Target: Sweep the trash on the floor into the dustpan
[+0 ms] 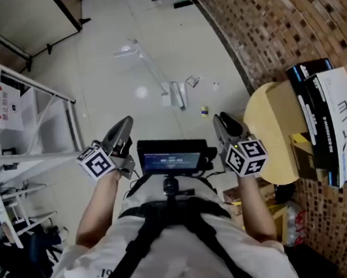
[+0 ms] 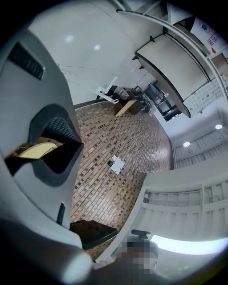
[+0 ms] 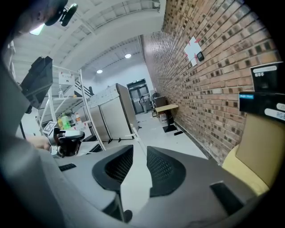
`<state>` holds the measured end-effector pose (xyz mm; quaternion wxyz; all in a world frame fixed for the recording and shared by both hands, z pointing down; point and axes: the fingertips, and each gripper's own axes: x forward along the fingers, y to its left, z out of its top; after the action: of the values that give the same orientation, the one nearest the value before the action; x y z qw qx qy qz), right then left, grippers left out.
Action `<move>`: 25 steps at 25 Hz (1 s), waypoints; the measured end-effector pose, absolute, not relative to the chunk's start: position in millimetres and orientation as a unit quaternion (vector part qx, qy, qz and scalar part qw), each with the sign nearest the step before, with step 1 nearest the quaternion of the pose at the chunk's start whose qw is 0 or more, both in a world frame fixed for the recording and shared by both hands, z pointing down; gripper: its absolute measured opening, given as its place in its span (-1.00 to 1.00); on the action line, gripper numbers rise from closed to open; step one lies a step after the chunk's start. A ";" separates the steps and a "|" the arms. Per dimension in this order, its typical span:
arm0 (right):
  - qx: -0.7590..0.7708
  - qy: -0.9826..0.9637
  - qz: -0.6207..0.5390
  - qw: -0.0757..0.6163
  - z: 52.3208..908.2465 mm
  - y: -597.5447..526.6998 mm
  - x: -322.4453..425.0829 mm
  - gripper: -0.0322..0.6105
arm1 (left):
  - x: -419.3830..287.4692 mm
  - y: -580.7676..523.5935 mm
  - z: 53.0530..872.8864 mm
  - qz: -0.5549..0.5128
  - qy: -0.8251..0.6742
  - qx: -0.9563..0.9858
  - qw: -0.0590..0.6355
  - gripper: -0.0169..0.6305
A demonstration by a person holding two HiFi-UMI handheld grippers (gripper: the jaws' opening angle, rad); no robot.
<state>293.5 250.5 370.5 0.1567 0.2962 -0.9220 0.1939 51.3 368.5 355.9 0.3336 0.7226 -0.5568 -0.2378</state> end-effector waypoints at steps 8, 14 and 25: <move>0.289 -0.923 0.202 0.154 378.7 244.0 318.3 -0.58 | 76.8 359.8 362.6 -0.231 -0.566 0.716 0.337 -0.94; 0.278 -0.926 0.204 0.153 381.9 237.0 329.0 -0.58 | 97.1 353.7 368.6 -0.228 -0.576 0.707 0.341 -0.94; 0.271 -0.928 0.208 0.151 392.0 218.0 325.7 -0.58 | 103.3 344.0 376.8 -0.217 -0.586 0.700 0.347 -0.94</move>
<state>325.7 218.0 392.0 0.1507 0.2714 -0.9276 0.2076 103.3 344.0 376.8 0.3470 0.6996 -0.5856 -0.2172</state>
